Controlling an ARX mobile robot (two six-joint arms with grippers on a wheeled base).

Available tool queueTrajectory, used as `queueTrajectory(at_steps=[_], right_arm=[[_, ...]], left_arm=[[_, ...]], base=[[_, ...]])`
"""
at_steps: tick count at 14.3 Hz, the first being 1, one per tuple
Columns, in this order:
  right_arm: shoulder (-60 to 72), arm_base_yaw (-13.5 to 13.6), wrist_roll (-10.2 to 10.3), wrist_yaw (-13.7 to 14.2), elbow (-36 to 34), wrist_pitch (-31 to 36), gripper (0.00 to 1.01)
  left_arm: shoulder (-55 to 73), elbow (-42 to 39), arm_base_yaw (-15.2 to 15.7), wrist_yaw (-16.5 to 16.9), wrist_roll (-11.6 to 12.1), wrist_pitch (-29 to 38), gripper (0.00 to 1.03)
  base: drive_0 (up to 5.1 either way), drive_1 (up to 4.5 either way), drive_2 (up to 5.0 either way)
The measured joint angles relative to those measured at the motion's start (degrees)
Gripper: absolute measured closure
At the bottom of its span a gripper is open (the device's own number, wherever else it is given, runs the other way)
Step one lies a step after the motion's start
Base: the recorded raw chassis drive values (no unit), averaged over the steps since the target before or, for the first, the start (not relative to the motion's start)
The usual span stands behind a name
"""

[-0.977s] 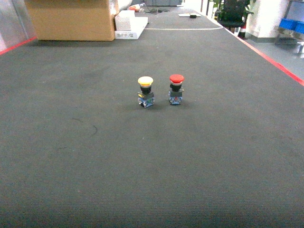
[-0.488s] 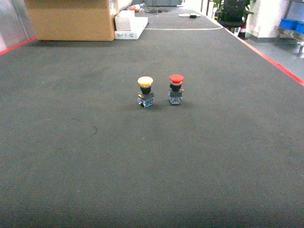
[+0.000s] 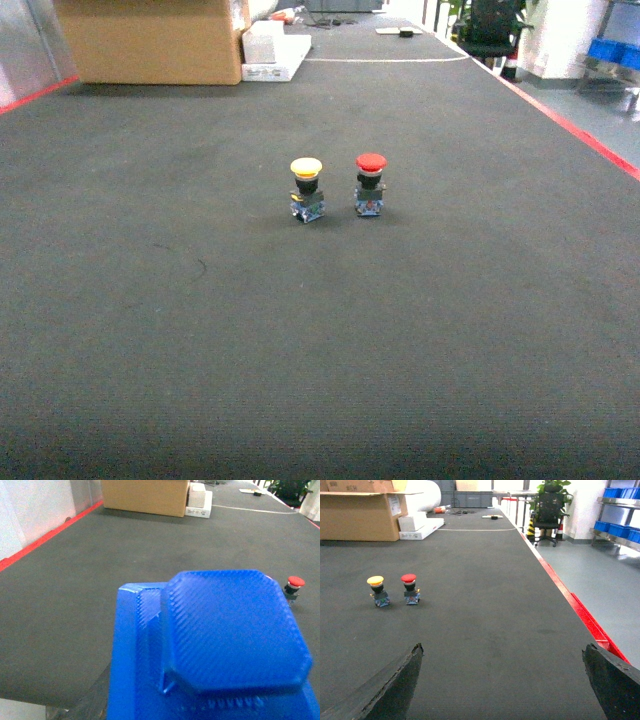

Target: Pick blue part to blue bin on bottom shelf

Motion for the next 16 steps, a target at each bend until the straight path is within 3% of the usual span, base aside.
queueTrajectory(at_steps=[2, 16], right_arm=[[0.0, 0.0, 0.0, 0.0, 0.0, 0.22, 0.03], [0.0, 0.0, 0.0, -0.02, 0.0, -0.13, 0.03]], left_arm=[[-0.33, 0.0, 0.0, 0.0, 0.0, 0.15, 0.59], [-0.33, 0.0, 0.04, -0.04, -0.02, 0.09, 0.59]], base=[[0.0, -4.02, 4.1], [-1.4, -1.43, -1.4]])
